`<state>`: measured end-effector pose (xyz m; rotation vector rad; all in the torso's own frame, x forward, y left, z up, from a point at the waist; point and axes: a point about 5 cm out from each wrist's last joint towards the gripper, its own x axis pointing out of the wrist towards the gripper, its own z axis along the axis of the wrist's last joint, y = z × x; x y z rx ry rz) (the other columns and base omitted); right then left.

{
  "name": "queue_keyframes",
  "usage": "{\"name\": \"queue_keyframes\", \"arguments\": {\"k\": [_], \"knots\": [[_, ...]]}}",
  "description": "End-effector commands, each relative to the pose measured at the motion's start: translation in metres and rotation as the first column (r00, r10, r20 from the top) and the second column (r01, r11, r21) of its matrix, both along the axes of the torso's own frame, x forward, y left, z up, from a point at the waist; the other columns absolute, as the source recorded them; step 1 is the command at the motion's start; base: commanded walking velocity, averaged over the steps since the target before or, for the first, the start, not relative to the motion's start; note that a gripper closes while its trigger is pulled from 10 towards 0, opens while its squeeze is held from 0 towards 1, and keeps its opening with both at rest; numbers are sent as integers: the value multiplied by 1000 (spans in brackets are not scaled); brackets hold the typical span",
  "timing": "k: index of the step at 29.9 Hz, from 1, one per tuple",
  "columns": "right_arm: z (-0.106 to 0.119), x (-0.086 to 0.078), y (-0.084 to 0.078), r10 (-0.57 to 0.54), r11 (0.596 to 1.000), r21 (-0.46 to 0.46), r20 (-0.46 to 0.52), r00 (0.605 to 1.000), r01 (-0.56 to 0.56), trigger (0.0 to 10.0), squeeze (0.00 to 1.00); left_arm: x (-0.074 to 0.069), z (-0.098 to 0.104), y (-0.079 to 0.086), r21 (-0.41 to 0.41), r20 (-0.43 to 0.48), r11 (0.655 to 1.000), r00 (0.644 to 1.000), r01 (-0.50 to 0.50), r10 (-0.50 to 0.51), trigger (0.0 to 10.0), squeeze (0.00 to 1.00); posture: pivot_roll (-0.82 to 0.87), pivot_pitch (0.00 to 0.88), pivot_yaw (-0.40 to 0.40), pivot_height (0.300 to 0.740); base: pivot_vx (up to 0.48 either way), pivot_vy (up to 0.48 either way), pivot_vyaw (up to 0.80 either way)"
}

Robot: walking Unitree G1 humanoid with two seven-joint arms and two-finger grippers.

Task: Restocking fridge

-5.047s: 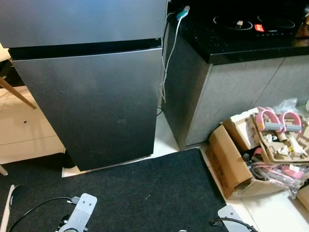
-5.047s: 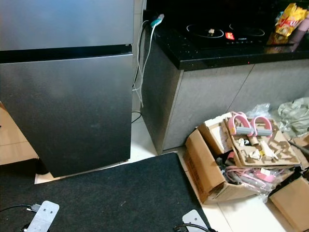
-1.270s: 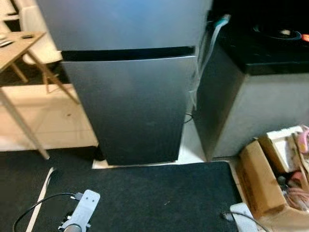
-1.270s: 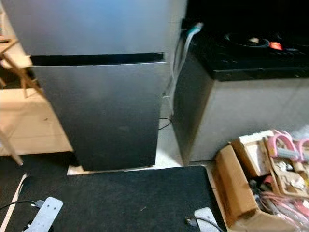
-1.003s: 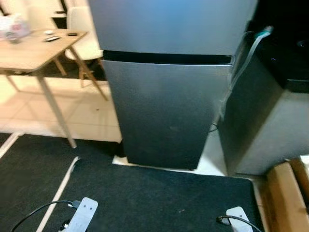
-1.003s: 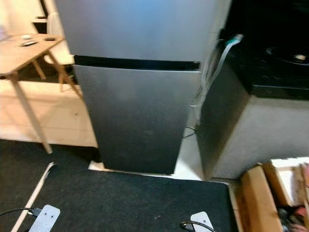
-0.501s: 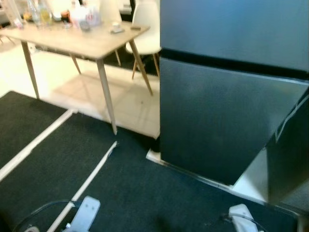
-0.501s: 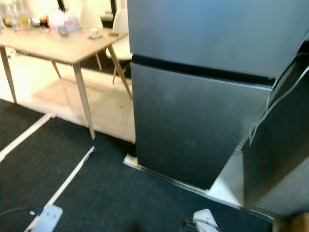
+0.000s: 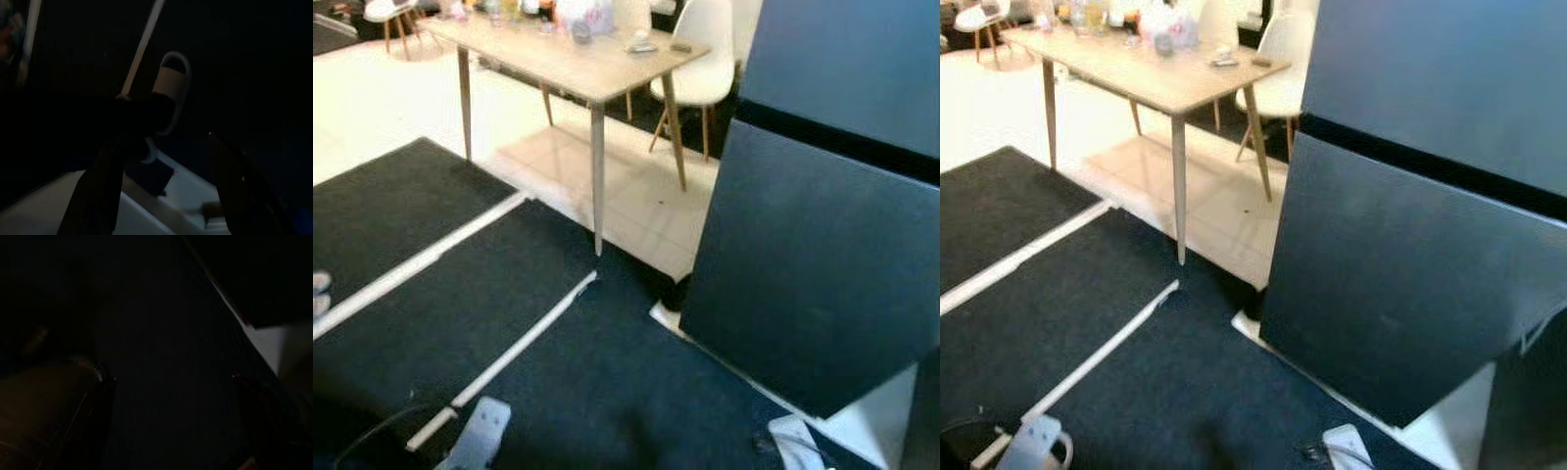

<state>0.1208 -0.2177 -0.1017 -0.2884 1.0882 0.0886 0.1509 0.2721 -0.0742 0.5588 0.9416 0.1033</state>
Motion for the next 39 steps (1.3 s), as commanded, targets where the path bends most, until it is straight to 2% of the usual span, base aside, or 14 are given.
{"name": "queue_keyframes", "arguments": {"k": [1, 24, 35, 39], "knots": [[1, 0, -3, -8, 1000, -8, 2, 1000, 8, 10000, 16, -12, -5, -1, -4, -37, 1000, 999, -13, 13, 10000, 0, 32, 34, -37, 706, 0, 0, 800], [1, -1, -5, -16, 1000, -10, 0, 1000, 16, 10000, 16, -6, -4, -4, -7, -23, 1000, 1000, -9, 9, 10000, 0, 24, 38, -40, 706, 0, 0, 800], [1, 3, 1, -8, 1000, 0, 6, 1000, 8, 10000, 8, -7, -4, -3, -9, -18, 1000, 999, -29, 28, 10000, 0, 42, 50, -39, 706, 0, 0, 799], [1, 5, 1, -48, 999, 17, 20, 999, 47, 10000, 0, -8, -4, -2, -11, -19, 999, 999, -41, 41, 10000, 0, 37, 50, -39, 706, 0, 0, 0]]}}
